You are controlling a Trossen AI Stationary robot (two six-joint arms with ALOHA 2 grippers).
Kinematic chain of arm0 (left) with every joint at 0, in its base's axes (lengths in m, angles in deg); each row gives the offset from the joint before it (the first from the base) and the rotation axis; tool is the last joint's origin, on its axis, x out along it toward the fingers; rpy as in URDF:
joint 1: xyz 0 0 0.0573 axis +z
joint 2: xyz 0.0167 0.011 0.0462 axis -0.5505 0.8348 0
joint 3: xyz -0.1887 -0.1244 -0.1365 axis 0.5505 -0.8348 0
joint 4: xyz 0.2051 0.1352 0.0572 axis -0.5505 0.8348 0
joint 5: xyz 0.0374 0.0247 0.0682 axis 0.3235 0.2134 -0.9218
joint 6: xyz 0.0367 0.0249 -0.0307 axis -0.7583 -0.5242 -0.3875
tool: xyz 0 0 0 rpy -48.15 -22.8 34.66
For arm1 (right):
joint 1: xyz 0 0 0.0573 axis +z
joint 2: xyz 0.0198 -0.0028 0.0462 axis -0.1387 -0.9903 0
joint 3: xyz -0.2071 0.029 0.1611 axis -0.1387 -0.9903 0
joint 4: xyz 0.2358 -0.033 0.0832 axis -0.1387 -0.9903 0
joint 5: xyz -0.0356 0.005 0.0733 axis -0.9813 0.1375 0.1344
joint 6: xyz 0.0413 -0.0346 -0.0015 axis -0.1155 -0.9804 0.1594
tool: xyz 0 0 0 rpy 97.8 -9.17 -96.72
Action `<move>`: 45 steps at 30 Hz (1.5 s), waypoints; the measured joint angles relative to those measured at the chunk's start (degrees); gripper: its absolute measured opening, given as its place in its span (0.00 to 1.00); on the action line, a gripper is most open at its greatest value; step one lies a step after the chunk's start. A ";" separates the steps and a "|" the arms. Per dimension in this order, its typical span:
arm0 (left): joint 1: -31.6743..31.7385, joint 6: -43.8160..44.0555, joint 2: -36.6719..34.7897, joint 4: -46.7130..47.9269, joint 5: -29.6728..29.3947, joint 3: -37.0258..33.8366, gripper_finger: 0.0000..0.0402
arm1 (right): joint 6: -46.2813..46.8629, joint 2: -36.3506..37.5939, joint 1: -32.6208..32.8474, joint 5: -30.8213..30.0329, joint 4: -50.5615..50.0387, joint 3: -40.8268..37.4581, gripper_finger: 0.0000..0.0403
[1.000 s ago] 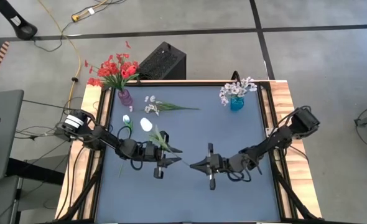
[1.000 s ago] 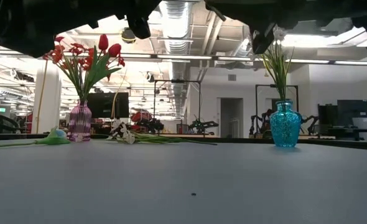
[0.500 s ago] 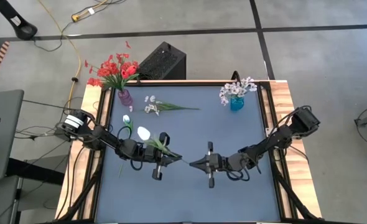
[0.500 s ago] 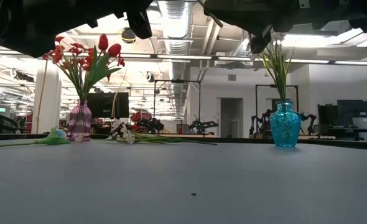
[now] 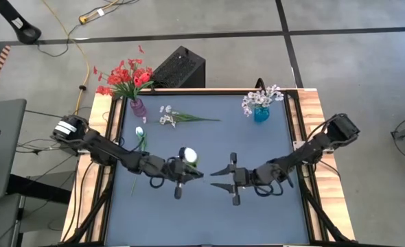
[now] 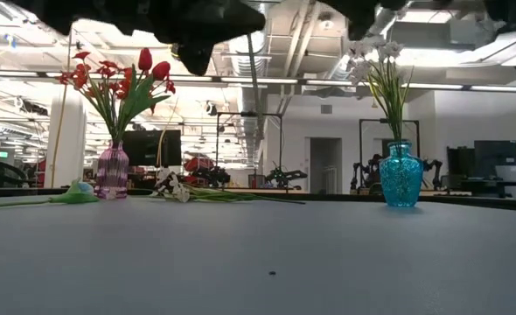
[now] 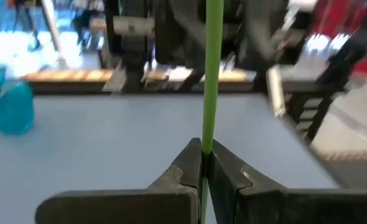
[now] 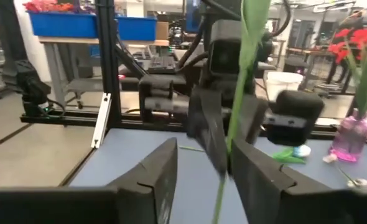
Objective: Sort flowers into vase by color
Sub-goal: Put the right white flower into the blue vase
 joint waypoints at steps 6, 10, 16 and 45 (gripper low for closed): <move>-1.64 -4.43 1.18 15.55 -3.90 8.19 0.00 | -0.38 -2.36 -4.24 6.86 -5.05 5.65 0.50; -2.48 -6.59 1.17 18.24 -5.64 9.39 0.00 | -1.83 -1.95 -4.74 6.88 -8.81 8.19 0.51; -3.02 -8.09 1.16 17.73 -6.54 9.37 0.00 | -1.92 -1.95 -5.45 9.49 -12.37 9.89 0.50; -2.34 -13.38 -0.27 23.96 -19.26 9.29 0.25 | -1.47 4.39 -7.13 1.22 -25.47 10.06 0.06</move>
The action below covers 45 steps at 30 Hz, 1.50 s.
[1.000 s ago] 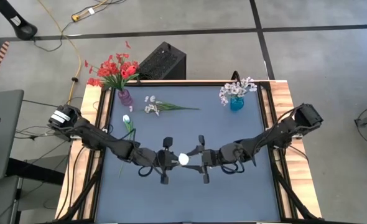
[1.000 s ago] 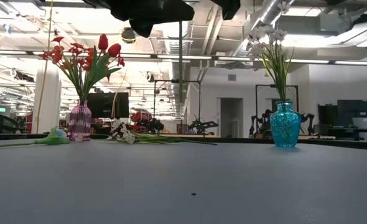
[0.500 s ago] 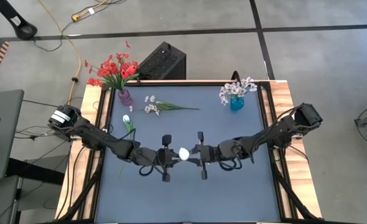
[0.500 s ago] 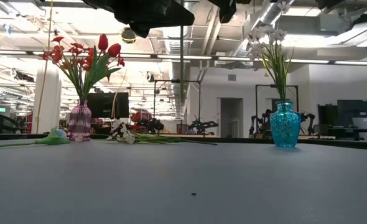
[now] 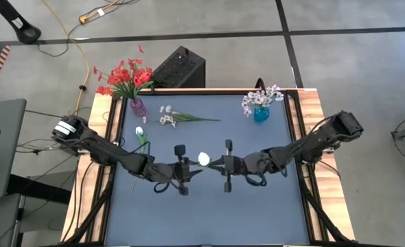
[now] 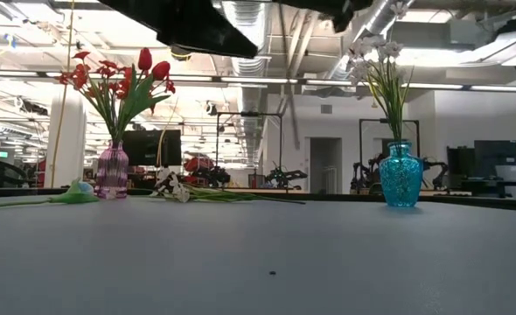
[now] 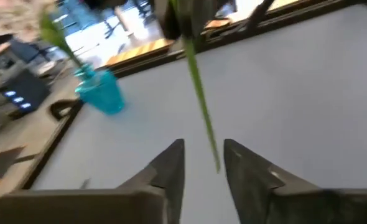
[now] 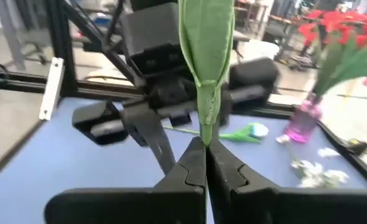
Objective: Sort flowers into vase by color
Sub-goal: Put the right white flower into the blue vase
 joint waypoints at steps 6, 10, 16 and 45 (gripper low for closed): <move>0.12 3.09 -8.65 11.01 -7.17 -0.81 0.36 | 0.24 9.45 1.52 -4.77 -7.36 -3.06 0.06; 0.48 2.90 -15.08 10.62 -7.69 -5.25 0.36 | 2.27 16.89 3.62 -14.18 -9.12 -9.33 0.06; 3.17 4.29 -22.49 2.65 -7.70 -14.57 0.36 | 6.65 28.46 5.63 -27.68 -13.66 -16.25 0.06; 4.46 4.98 -27.36 -7.59 1.32 -23.28 0.36 | 27.00 55.80 -8.78 -61.95 -50.51 -19.61 0.06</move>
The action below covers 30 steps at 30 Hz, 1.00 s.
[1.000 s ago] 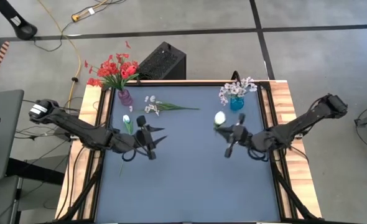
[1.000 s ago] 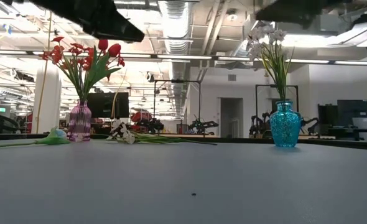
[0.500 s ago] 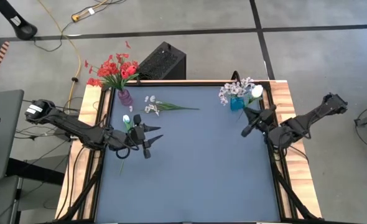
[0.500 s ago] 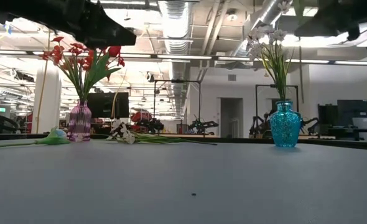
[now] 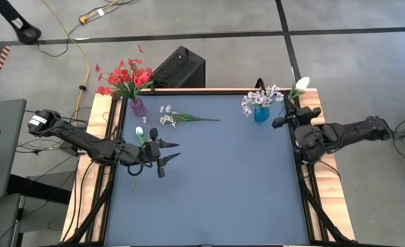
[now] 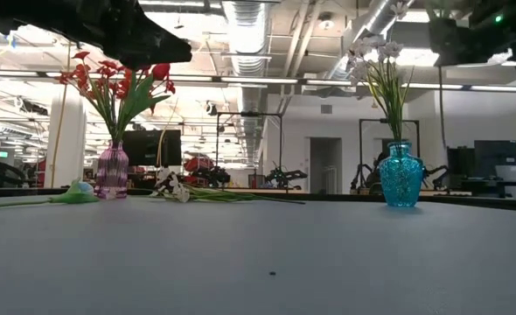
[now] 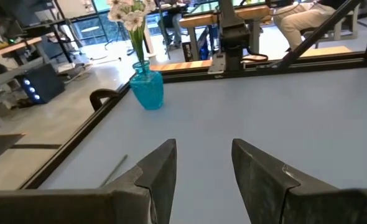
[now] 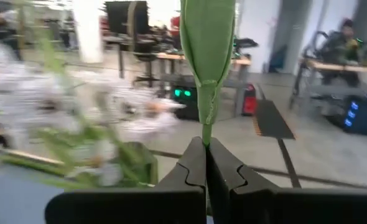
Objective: Sort flowers into vase by color
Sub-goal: Put the right white flower into the blue vase
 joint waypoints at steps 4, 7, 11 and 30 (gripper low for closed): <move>0.00 0.29 0.00 -0.12 -0.02 0.00 0.36 | 3.30 2.75 -7.26 4.94 -3.10 0.00 0.06; 0.00 0.60 0.00 -0.18 0.00 0.00 0.36 | 2.80 5.23 -12.04 9.86 -2.05 0.00 0.06; 0.00 0.93 0.00 -0.59 0.00 0.00 0.36 | -4.52 8.46 -17.53 17.92 5.45 0.00 0.06; -0.66 1.99 0.00 -2.75 3.92 0.01 0.36 | -12.54 9.11 -50.42 61.18 28.40 -8.36 0.05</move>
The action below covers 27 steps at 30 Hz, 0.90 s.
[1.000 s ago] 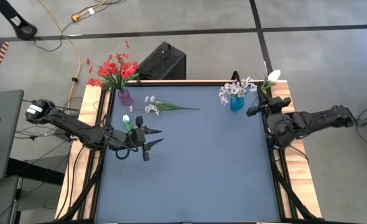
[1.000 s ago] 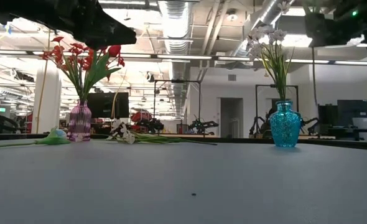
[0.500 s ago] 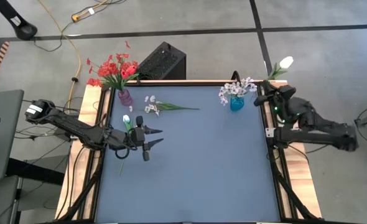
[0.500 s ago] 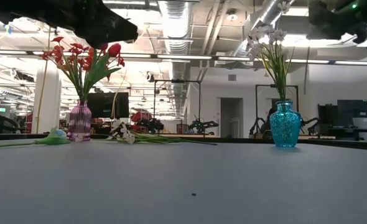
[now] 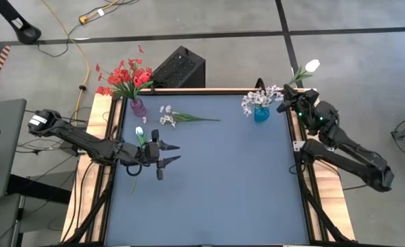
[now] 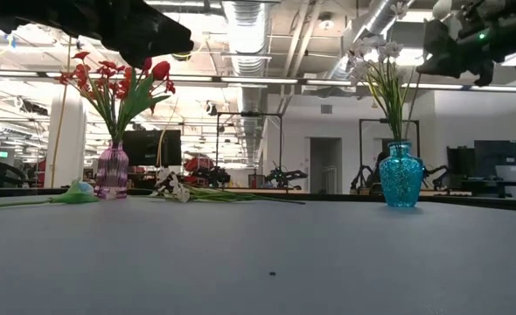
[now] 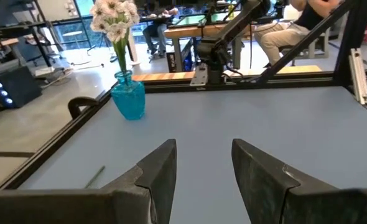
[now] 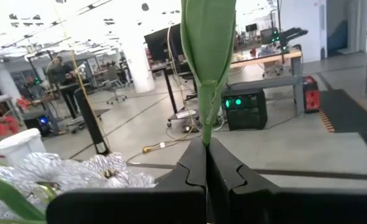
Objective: Sort flowers into vase by color
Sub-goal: Put the right white flower into the blue vase
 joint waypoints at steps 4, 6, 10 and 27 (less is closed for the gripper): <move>-0.52 -0.43 0.02 -0.02 0.04 0.01 0.36 | 1.03 -0.16 -2.57 3.84 0.05 -0.72 0.05; -0.50 -0.46 0.01 -0.22 -0.03 0.01 0.36 | 1.59 -0.24 -2.87 4.55 0.46 -1.49 0.05; -0.50 -0.47 0.02 -0.19 -0.03 0.01 0.36 | 2.03 -0.65 -2.77 4.73 4.31 -4.96 0.05; -0.54 0.90 0.02 0.09 -0.05 0.04 0.36 | 3.75 -1.23 -2.61 6.24 -7.20 -4.41 0.40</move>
